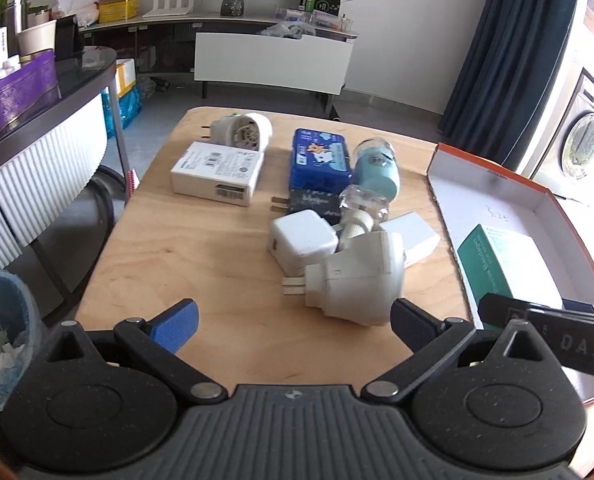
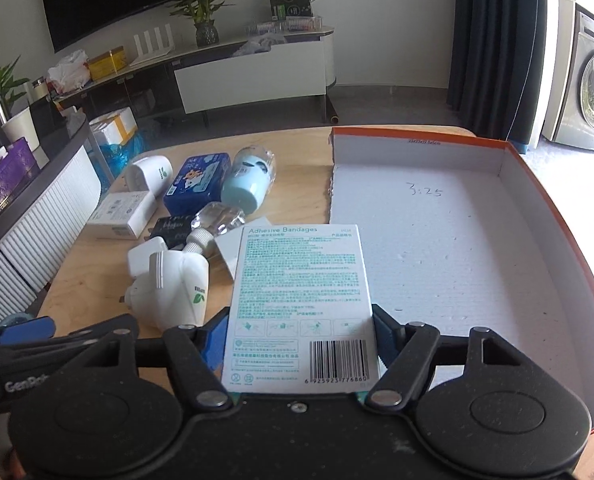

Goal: Organize rigid objects
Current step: 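Grasp the Adhesive Bandages box with the right gripper and lift it, then grasp the white plug adapter with the left gripper while the right gripper carries the bandage box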

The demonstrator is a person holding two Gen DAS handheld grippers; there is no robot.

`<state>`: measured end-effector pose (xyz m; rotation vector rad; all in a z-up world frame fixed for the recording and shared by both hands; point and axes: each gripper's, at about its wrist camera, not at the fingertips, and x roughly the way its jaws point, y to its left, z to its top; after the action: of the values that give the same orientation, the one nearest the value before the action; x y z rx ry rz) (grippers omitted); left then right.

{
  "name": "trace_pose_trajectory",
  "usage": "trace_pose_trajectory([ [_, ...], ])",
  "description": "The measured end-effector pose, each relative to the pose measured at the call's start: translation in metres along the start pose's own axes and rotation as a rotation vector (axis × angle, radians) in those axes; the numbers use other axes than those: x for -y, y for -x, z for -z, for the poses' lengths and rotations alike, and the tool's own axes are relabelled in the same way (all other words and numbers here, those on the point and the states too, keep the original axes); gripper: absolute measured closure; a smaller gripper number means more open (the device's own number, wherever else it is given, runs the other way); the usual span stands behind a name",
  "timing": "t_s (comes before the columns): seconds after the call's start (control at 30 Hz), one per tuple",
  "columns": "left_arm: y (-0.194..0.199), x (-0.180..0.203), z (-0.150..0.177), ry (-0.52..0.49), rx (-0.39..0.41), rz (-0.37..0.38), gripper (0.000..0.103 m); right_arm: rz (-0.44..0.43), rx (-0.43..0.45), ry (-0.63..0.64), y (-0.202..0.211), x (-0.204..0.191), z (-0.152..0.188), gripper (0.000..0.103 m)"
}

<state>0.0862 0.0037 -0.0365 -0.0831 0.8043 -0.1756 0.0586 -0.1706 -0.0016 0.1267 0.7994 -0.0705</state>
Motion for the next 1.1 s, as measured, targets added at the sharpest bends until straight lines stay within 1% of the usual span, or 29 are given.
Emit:
trace_pose_trajectory([
  [0.1,-0.015,0.014,-0.007,-0.014,-0.012,0.019,0.000,-0.007,0.027,-0.017,0.010,0.012,-0.001,0.019],
  [0.17,-0.026,0.022,-0.010,-0.036,-0.005,0.006,0.000,-0.011,0.041,-0.021,0.016,0.019,0.000,0.019],
  [0.3,-0.048,0.026,-0.009,-0.038,-0.036,-0.013,0.000,-0.022,0.053,-0.034,0.021,0.029,0.001,0.019],
  [0.37,-0.054,0.027,-0.008,-0.057,-0.032,-0.017,0.000,-0.021,0.056,-0.036,0.021,0.032,0.001,0.019],
  [0.4,-0.055,0.027,-0.006,-0.066,-0.023,-0.021,0.006,-0.025,0.058,-0.042,0.020,0.034,0.001,0.019],
  [0.47,-0.052,0.028,-0.005,-0.081,0.000,-0.026,0.018,-0.032,0.059,-0.048,0.020,0.037,0.000,0.019],
  [0.63,-0.047,0.028,-0.005,-0.099,-0.018,-0.007,0.018,-0.045,0.072,-0.046,0.019,0.037,-0.002,0.019],
  [0.73,-0.035,0.031,-0.004,-0.098,-0.014,-0.009,0.018,-0.050,0.078,-0.049,0.020,0.038,-0.003,0.019],
  [0.9,-0.015,0.037,-0.006,-0.111,0.000,-0.015,0.018,-0.065,0.085,-0.044,0.024,0.040,-0.006,0.019],
  [0.97,-0.007,0.040,-0.009,-0.103,0.009,-0.008,0.018,-0.066,0.091,-0.039,0.026,0.040,-0.007,0.019],
  [1.1,0.005,0.051,-0.016,-0.128,0.028,0.006,0.018,-0.059,0.101,-0.038,0.029,0.045,-0.011,0.019],
])
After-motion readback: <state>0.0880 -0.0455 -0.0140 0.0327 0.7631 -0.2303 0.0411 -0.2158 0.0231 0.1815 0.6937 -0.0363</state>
